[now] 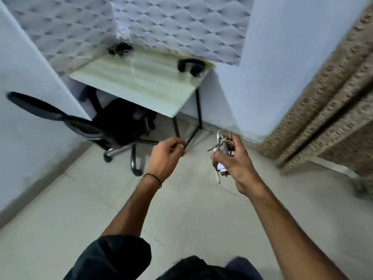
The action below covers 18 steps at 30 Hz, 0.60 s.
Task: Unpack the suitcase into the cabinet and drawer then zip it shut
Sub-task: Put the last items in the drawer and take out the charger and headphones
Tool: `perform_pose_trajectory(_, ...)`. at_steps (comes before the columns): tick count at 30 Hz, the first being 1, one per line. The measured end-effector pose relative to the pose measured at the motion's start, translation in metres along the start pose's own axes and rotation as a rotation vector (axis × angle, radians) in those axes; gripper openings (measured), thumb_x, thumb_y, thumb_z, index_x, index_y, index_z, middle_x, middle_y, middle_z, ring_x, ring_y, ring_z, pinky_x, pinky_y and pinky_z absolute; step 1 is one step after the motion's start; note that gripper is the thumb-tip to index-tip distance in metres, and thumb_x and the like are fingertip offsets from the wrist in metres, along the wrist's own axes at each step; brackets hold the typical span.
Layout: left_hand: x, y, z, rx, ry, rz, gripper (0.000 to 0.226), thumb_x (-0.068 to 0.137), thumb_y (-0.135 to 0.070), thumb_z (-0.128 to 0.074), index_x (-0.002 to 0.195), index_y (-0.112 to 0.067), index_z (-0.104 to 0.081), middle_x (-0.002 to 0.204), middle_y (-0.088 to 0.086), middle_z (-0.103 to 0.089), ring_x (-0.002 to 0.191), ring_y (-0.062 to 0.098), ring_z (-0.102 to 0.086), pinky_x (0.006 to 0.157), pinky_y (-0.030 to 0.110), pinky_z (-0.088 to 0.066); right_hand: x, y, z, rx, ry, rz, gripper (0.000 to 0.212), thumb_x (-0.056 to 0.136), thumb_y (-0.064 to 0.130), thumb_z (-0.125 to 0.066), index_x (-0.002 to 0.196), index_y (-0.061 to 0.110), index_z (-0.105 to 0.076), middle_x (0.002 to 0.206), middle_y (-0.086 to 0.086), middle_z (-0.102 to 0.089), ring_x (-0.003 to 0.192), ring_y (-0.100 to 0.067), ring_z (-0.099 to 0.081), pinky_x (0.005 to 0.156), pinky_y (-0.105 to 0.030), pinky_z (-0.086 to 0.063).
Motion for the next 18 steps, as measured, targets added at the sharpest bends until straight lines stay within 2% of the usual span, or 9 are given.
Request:
perform_pose_trajectory(3, 0.039, 0.012, 0.065, -0.041, -0.117, 0.000, 0.020, 0.090, -0.008, -0.054, 0.095, -0.013, -0.073, 0.075, -0.004, -0.072, 0.068, 0.003, -0.067, 0.067, 0.018, -0.053, 0.051, 0.026, -0.059, -0.001, 0.065, 0.018, 0.042, 0.069, 0.020, -0.073, 0.108, 0.028, -0.057, 0.089, 0.008, -0.060, 0.058, -0.009, -0.050, 0.045, -0.020, -0.039)
perform_pose_trajectory(5, 0.069, 0.025, 0.095, -0.075, -0.154, 0.012, 0.021, 0.091, -0.006, -0.054, 0.096, -0.012, -0.073, 0.077, 0.002, -0.072, 0.069, 0.010, -0.068, 0.061, 0.013, -0.052, 0.090, 0.037, -0.092, -0.002, 0.097, 0.016, 0.038, 0.077, 0.010, -0.074, 0.108, 0.025, -0.057, 0.083, 0.008, -0.058, 0.054, -0.008, -0.047, 0.045, -0.020, -0.038)
perform_pose_trajectory(7, 0.101, 0.042, 0.114, -0.089, -0.161, 0.022, 0.020, 0.092, -0.008, -0.054, 0.096, -0.015, -0.072, 0.077, 0.003, -0.073, 0.071, 0.015, -0.069, 0.061, 0.018, -0.054, 0.128, 0.044, -0.117, -0.017, 0.114, 0.007, 0.036, 0.080, 0.008, -0.073, 0.107, 0.024, -0.056, 0.077, 0.008, -0.056, 0.054, -0.009, -0.047, 0.047, -0.022, -0.040)
perform_pose_trajectory(9, 0.143, 0.060, 0.134, -0.088, -0.166, 0.029, 0.020, 0.092, -0.010, -0.054, 0.095, -0.018, -0.072, 0.076, -0.001, -0.073, 0.072, 0.013, -0.069, 0.067, 0.026, -0.056, 0.175, 0.051, -0.142, -0.021, 0.118, 0.009, 0.034, 0.080, 0.010, -0.073, 0.106, 0.025, -0.057, 0.077, 0.007, -0.056, 0.056, -0.009, -0.049, 0.051, -0.024, -0.041)
perform_pose_trajectory(12, 0.217, 0.087, 0.158, -0.043, -0.153, 0.072, 0.021, 0.090, -0.012, -0.053, 0.095, -0.022, -0.071, 0.076, -0.006, -0.073, 0.073, 0.010, -0.069, 0.073, 0.031, -0.058, 0.252, 0.063, -0.176, -0.012, 0.116, 0.012, 0.032, 0.083, 0.009, -0.073, 0.107, 0.023, -0.058, 0.079, 0.003, -0.059, 0.062, -0.012, -0.054, 0.056, -0.026, -0.045)
perform_pose_trajectory(18, 0.384, 0.136, 0.196, 0.036, -0.119, 0.193, 0.022, 0.088, -0.014, -0.054, 0.096, -0.024, -0.072, 0.077, -0.007, -0.073, 0.076, 0.013, -0.070, 0.078, 0.037, -0.058, 0.423, 0.082, -0.240, 0.011, 0.161, -0.054, 0.031, 0.085, 0.009, -0.072, 0.108, 0.022, -0.057, 0.081, -0.001, -0.058, 0.061, -0.013, -0.054, 0.053, -0.025, -0.045)
Point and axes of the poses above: each hand's wrist, its own x-axis towards the middle knuckle, its own z-axis out of the back of the hand, y = z × x, the point moved 10 cm from there along x, towards the middle knuckle
